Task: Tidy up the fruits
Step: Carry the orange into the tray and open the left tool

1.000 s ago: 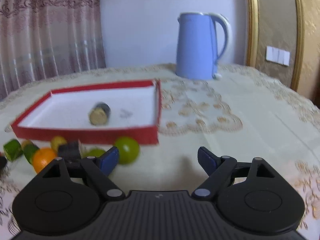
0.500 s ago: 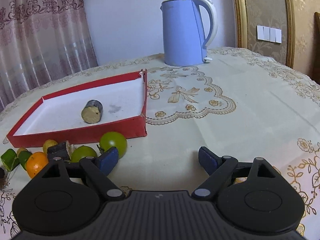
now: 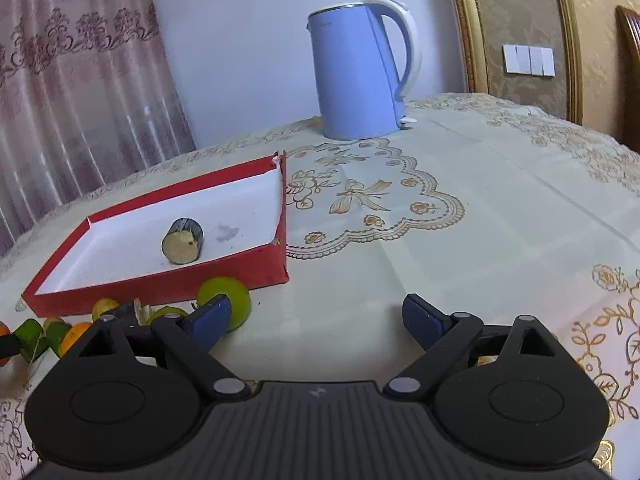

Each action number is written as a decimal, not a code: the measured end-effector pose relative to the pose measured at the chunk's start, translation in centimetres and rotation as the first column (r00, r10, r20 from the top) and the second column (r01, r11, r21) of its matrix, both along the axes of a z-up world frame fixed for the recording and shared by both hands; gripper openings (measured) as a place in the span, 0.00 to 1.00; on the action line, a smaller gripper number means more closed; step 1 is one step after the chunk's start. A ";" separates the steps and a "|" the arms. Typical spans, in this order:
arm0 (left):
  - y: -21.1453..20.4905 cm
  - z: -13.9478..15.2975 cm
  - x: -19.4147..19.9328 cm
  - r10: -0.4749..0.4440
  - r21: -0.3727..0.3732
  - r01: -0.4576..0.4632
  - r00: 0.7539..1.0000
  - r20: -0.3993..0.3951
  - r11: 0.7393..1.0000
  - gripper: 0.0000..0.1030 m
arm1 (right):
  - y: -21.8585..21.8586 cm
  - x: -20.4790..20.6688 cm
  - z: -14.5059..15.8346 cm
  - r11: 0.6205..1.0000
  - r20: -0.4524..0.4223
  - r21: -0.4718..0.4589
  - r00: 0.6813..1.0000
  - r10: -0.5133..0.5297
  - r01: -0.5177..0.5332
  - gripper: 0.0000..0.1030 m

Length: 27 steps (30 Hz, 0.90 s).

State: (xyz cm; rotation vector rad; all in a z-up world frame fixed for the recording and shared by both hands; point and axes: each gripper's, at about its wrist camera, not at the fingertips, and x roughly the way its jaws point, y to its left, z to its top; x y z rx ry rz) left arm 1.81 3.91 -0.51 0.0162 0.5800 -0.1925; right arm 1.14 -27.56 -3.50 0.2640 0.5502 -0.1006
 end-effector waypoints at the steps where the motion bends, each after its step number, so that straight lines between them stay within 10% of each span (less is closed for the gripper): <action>1: -0.1 0.3 0.3 -0.006 -0.003 0.006 1.000 0.003 1.000 0.39 | 0.0 0.0 0.0 1.000 0.000 -0.002 1.000 -0.003 0.003 0.90; 15: -3.1 3.7 8.3 -0.014 0.012 0.013 0.998 0.058 1.000 0.39 | 0.1 0.1 -0.1 1.000 -0.011 -0.008 1.000 -0.003 0.003 0.91; 27: -5.7 1.1 15.0 0.001 0.065 0.001 1.000 -0.025 0.998 0.39 | 0.2 0.1 0.0 1.000 -0.013 -0.009 1.000 -0.003 0.003 0.91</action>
